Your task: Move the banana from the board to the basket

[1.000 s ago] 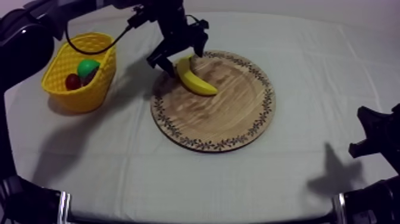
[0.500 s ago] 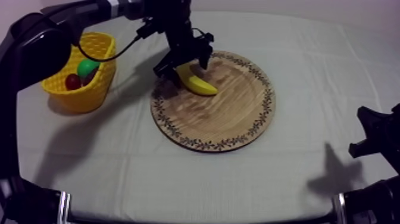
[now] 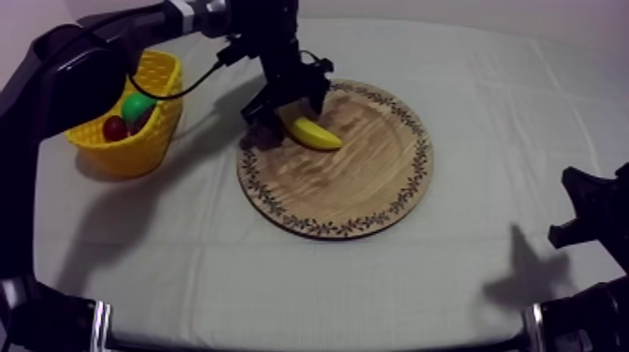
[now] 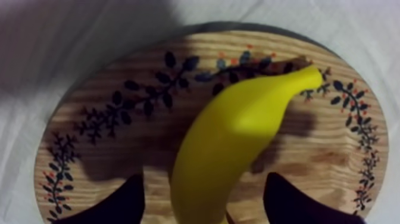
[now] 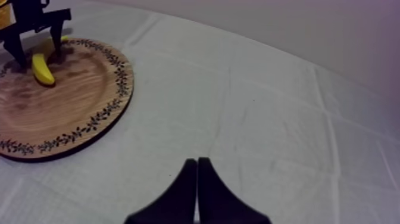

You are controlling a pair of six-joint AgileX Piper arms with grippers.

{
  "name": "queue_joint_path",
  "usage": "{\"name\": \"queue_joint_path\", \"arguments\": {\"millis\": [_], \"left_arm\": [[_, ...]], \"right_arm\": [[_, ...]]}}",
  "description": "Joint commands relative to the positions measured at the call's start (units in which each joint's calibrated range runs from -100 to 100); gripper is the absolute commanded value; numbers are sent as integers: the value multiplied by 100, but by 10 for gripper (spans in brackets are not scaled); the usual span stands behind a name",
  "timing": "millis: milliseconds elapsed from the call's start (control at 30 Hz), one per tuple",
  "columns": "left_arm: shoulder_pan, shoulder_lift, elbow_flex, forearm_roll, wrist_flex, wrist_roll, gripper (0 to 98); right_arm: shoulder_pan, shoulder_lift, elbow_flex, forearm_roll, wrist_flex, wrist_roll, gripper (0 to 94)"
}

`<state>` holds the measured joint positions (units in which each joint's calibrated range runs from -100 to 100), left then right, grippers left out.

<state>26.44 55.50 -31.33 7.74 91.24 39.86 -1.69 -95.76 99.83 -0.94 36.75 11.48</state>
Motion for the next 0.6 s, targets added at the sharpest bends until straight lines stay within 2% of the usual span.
{"name": "queue_joint_path", "arguments": {"millis": [0,333,433,567], "left_arm": [[-5,21,-13,6,2,-27,643],[-6,133,-98,44,2,-180,252],[-6,132,-98,46,0,-217,172],[-8,87,-49,33,-16,-247,130]], "right_arm": [[0,0,5,-2,3,-3,3],[0,0,5,-2,3,2,3],[0,0,5,-2,3,-1,3],[0,0,5,-2,3,-4,3]]}}
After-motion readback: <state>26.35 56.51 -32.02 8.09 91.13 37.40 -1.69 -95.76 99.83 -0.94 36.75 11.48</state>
